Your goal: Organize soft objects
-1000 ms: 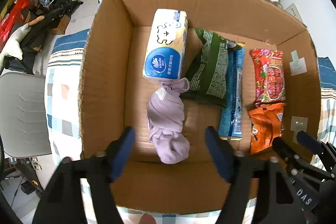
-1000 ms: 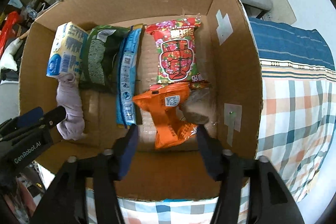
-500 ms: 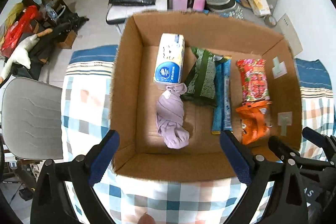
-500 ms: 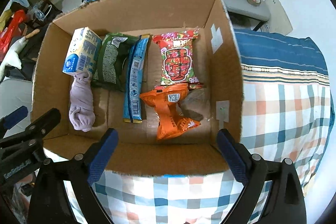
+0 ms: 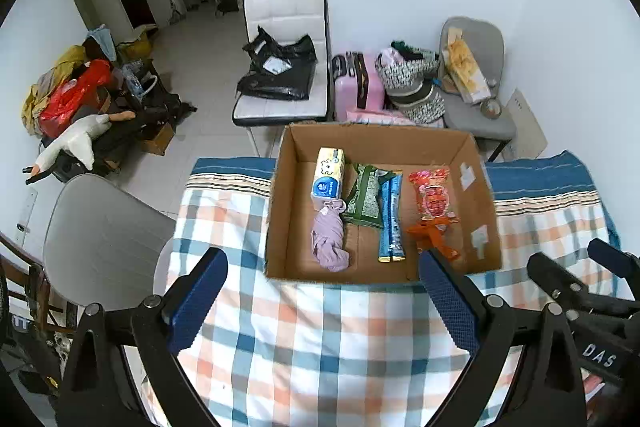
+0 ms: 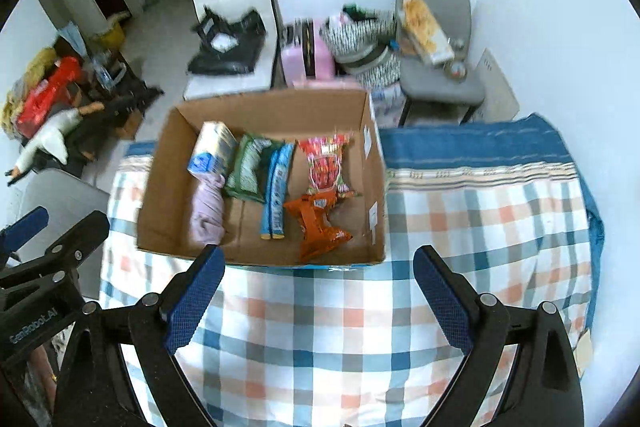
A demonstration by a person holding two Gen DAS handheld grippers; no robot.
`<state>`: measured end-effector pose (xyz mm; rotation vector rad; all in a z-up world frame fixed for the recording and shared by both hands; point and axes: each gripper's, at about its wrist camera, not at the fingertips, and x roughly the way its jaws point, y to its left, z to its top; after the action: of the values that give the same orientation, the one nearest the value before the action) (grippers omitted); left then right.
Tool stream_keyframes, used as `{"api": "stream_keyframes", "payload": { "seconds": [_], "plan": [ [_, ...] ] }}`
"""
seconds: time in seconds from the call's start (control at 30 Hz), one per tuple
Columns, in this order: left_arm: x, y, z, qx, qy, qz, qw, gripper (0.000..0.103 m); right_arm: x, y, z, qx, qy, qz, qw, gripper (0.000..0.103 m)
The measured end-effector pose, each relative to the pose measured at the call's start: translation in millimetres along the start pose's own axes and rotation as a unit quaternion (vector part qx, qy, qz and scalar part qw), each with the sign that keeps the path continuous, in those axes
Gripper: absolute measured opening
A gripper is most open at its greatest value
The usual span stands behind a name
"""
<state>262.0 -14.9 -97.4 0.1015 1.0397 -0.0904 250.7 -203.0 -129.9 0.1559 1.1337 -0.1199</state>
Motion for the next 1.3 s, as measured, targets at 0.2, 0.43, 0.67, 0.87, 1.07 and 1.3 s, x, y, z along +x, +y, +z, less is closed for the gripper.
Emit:
{"api": "stream_keyframes", "payload": {
  "seconds": [0.2,0.43,0.67,0.87,1.07,1.3],
  "plan": [
    [-59.0,6.8,-15.4,-0.005,-0.034,-0.002,0.9994,0.098,-71.0,-5.5,-16.6,-0.004,-0.039,0.01,0.999,0.097],
    [-109.4,10.1,-24.4,-0.007,-0.064,-0.008,0.9979,0.098,-123.2,-2.3,-34.2,-0.014,-0.064,0.021,0.998,0.097],
    [-144.4,10.6,-36.6,-0.019,-0.086,-0.01,0.996,0.098,-161.0,-2.0,-46.0,-0.011,-0.088,0.024,0.996,0.097],
    [-152.9,7.2,-43.7,-0.017,-0.087,-0.008,0.996,0.098,-178.4,-11.1,-51.9,-0.004,-0.094,0.023,0.995,0.097],
    [-159.2,3.5,-49.8,-0.02,-0.087,-0.009,0.996,0.098,-189.4,-16.7,-59.1,-0.006,-0.098,0.02,0.995,0.097],
    [-162.1,1.1,-55.8,-0.019,-0.085,-0.009,0.9962,0.098,-196.0,-19.1,-61.3,-0.008,-0.105,0.017,0.994,0.097]
  ]
}}
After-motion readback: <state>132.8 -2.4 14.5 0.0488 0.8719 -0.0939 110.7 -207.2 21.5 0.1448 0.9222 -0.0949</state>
